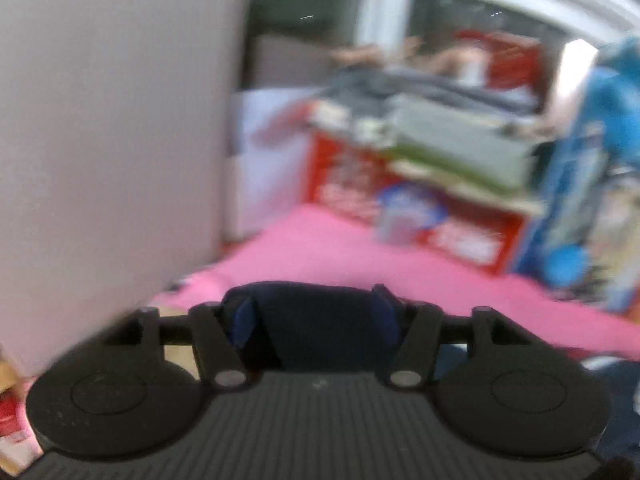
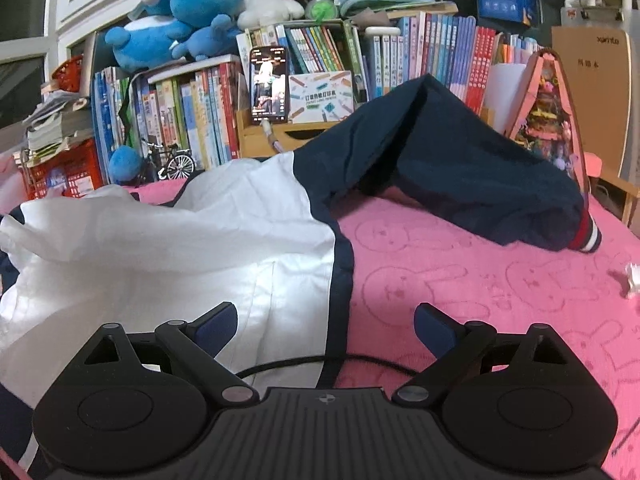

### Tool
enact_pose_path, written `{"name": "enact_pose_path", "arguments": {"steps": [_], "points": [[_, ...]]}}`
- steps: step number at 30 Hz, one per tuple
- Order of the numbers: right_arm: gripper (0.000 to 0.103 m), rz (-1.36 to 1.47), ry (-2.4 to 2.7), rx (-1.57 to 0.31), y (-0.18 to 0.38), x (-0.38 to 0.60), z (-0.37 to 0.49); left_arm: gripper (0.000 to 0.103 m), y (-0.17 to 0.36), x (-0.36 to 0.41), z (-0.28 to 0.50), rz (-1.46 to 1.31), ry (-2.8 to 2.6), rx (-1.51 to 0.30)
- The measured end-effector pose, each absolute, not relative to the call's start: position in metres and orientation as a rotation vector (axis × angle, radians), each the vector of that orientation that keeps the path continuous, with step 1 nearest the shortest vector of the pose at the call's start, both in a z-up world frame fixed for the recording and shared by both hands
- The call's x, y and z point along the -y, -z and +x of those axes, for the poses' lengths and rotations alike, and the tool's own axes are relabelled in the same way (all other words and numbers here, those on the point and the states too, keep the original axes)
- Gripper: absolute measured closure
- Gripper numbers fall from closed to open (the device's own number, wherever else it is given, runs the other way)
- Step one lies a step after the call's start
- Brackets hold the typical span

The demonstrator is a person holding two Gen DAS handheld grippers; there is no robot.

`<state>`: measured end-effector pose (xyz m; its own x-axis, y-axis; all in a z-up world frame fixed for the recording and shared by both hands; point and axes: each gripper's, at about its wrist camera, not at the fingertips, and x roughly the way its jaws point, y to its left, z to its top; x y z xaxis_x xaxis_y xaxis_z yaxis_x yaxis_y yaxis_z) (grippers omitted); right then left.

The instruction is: Fold clothes

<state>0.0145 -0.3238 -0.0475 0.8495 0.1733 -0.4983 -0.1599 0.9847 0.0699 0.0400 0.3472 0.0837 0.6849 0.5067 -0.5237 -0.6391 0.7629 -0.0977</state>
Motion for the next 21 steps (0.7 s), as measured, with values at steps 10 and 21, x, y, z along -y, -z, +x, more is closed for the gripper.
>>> {"name": "enact_pose_path", "arguments": {"steps": [10, 21], "points": [[0.007, 0.069, -0.242, -0.483, 0.023, 0.316, 0.012, 0.041, -0.087, -0.311, 0.045, -0.041, -0.639, -0.498], [0.006, -0.114, -0.394, -0.488, -0.034, 0.204, 0.134, 0.035, -0.119, -0.154, 0.072, -0.079, 0.163, -0.396]]}}
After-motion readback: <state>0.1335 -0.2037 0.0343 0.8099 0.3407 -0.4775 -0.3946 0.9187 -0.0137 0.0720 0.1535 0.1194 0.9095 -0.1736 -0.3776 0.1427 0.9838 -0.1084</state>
